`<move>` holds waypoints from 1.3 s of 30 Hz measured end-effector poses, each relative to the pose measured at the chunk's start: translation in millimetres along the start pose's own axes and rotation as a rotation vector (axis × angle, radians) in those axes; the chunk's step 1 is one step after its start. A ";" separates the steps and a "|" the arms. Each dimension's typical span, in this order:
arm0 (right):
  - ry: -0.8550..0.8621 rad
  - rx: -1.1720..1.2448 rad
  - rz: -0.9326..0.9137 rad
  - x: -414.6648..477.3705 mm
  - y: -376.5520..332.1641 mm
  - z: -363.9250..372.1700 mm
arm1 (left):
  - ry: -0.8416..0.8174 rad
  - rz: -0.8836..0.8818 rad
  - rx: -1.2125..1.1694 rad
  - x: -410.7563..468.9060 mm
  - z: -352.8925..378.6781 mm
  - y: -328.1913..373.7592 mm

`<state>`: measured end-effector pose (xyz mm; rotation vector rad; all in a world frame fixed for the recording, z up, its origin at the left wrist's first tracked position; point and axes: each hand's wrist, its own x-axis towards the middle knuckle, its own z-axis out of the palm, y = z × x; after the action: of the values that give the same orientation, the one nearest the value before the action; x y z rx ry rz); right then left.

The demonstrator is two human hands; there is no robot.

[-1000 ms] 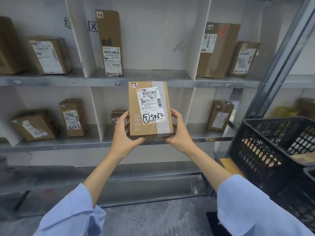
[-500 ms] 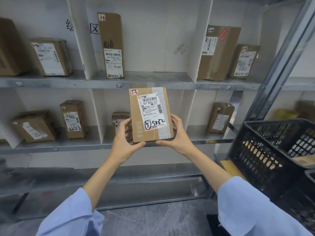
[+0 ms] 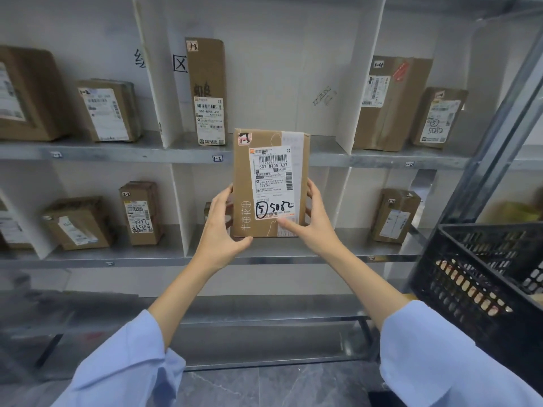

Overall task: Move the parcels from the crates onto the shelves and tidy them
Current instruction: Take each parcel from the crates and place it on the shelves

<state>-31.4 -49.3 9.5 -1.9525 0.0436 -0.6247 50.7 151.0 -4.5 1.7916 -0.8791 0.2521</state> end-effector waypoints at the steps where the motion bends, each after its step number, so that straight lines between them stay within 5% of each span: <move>1: -0.006 0.010 -0.018 6.7 -2.2 -2.5 | 0.015 0.014 0.000 6.7 -0.8 3.7; 19: 0.277 0.029 -0.287 184.1 3.7 -77.2 | 0.028 0.109 0.101 202.3 24.8 20.2; 27: 0.218 0.024 -0.245 250.8 45.3 -92.2 | 0.102 0.017 0.548 236.4 27.5 -12.2; 39: 0.105 -0.048 -0.194 295.1 80.4 -76.6 | 0.079 -0.052 0.644 246.2 35.6 -34.3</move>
<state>208.9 -238.9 85.3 -1.9839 -0.0668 -0.8602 238.8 16.0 92.7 2.3720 -0.7377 0.6215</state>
